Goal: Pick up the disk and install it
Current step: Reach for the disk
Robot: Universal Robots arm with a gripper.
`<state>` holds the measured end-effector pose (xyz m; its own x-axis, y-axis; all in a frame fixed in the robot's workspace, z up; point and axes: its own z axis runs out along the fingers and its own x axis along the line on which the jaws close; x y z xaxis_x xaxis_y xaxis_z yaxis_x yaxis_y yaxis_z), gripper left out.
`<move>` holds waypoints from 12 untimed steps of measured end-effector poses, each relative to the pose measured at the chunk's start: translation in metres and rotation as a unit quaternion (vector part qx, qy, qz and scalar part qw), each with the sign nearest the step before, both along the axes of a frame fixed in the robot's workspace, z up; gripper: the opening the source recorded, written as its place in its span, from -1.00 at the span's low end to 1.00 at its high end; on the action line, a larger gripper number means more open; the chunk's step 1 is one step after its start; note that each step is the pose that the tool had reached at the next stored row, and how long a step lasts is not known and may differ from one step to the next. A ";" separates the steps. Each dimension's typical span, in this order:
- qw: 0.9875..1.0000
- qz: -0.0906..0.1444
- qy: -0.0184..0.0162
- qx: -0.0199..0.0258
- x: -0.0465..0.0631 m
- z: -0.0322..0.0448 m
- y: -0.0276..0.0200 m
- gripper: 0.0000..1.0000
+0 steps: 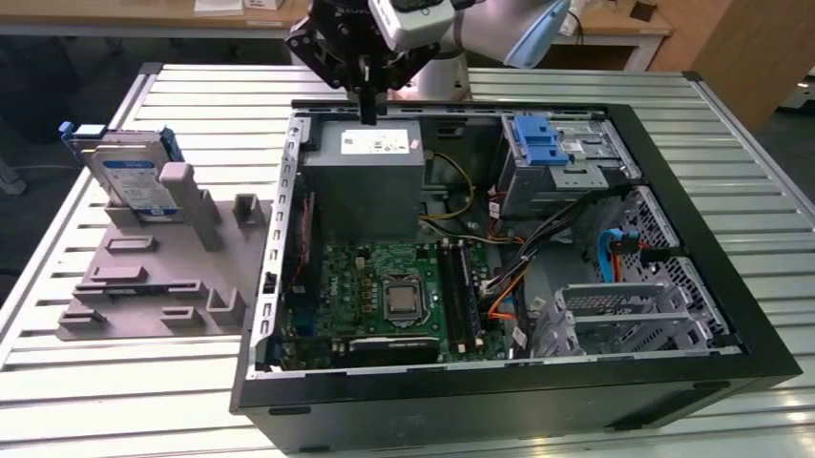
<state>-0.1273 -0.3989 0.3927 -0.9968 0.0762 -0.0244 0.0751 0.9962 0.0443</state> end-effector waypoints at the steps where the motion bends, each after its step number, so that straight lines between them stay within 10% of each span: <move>1: 1.000 0.000 0.000 0.000 0.000 -0.0001 0.0000 -0.79; 12: 1.000 0.000 0.000 0.000 -0.003 -0.0021 0.0001 -0.79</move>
<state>-0.1304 -0.3988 0.3906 -0.9968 0.0762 -0.0243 0.0751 0.9962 0.0443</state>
